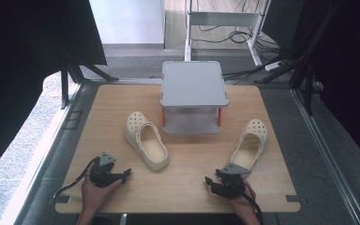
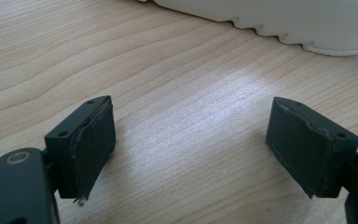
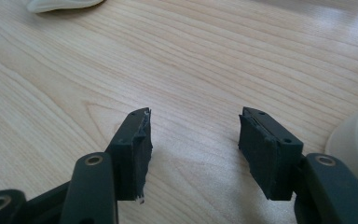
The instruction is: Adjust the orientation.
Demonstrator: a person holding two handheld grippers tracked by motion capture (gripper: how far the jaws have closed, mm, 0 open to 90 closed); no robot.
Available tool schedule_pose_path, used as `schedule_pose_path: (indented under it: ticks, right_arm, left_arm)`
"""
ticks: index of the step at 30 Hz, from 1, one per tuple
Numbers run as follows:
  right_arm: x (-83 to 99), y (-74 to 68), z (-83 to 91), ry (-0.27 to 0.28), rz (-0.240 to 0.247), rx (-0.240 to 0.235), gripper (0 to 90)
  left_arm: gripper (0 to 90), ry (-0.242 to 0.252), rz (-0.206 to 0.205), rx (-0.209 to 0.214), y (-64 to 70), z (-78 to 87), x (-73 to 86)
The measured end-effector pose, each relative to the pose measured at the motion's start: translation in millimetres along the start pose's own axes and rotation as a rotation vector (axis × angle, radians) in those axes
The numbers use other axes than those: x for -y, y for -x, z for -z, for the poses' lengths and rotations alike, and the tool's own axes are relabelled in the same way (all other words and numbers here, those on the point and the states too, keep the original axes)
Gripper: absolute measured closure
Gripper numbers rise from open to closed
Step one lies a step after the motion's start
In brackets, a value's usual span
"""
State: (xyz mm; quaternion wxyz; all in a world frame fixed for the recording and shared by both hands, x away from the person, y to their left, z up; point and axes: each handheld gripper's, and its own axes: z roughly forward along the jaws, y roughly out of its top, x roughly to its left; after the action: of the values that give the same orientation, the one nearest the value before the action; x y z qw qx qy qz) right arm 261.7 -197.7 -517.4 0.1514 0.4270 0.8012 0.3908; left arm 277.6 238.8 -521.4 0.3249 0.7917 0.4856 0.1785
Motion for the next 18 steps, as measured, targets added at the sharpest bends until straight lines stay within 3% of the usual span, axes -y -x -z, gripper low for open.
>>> schedule_pose_path:
  ticks: [5, 18]
  right_arm:
    - [-1.4, -2.8, -1.8, -0.003, 0.021, 0.015, 46.0]
    - [-3.7, -2.7, -3.3, 0.000, 0.027, -0.006, 48.6]
  left_arm:
    - [16.0, 0.000, -0.001, 0.000, 1.3, -0.7, -0.7]
    - [16.5, 0.001, 0.004, -0.003, 2.3, -0.5, -0.7]
